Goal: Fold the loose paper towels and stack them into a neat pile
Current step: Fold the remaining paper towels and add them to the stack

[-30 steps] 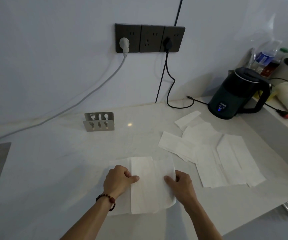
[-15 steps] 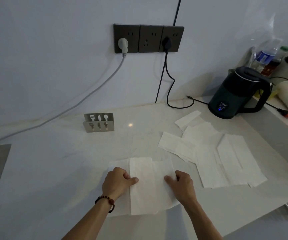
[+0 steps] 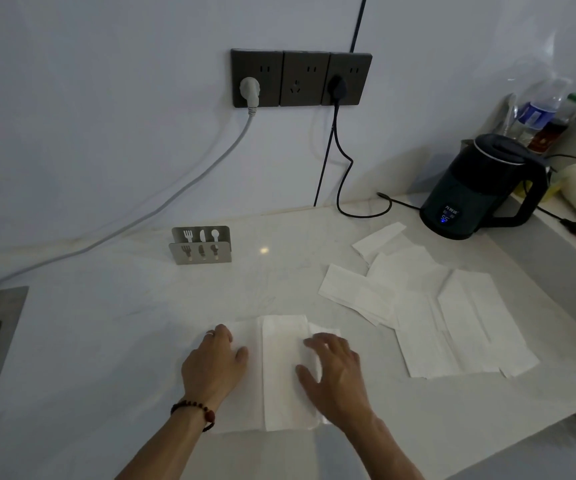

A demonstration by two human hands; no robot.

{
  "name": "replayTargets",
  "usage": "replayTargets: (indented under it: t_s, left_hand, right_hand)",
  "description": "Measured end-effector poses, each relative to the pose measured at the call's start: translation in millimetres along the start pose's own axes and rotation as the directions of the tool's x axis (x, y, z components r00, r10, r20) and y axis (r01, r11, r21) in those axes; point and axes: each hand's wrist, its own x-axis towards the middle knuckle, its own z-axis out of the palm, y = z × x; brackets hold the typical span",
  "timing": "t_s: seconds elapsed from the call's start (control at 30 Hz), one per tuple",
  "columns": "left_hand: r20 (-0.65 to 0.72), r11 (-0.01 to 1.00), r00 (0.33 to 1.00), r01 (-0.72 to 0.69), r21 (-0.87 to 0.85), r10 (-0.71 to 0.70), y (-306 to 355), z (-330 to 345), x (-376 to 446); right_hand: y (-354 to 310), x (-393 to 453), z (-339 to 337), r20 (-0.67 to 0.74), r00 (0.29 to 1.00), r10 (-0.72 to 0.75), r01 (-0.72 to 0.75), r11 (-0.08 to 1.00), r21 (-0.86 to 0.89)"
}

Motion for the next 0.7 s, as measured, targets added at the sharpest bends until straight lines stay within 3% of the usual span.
replayTargets:
  t_s: [0.13,0.33,0.4,0.53,0.7]
  left_hand:
    - [0.047,0.995,0.996,0.07,0.064,-0.073,-9,1,0]
    - [0.097,0.997,0.994,0.061,-0.04,-0.057,-14,5,3]
    - [0.108,0.982,0.991,0.098,-0.161,-0.081,-14,3,2]
    - [0.199,0.846,0.977,0.166,-0.506,-0.073,-13,-11,6]
    - [0.409,0.535,0.9,0.275,-0.799,0.149,8,-38,-3]
  right_hand:
    - [-16,-2,15,0.23,0.958,-0.171,0.204,0.97,-0.131]
    - [-25,-3,8,0.446,0.886,-0.13,0.22,0.963,-0.155]
    - [-26,-2,5,0.477,0.871,-0.117,0.219,0.962,-0.164]
    - [-23,0,6,0.472,0.875,-0.106,0.209,0.963,-0.17]
    - [-24,2,3,0.433,0.897,-0.087,0.141,0.986,-0.093]
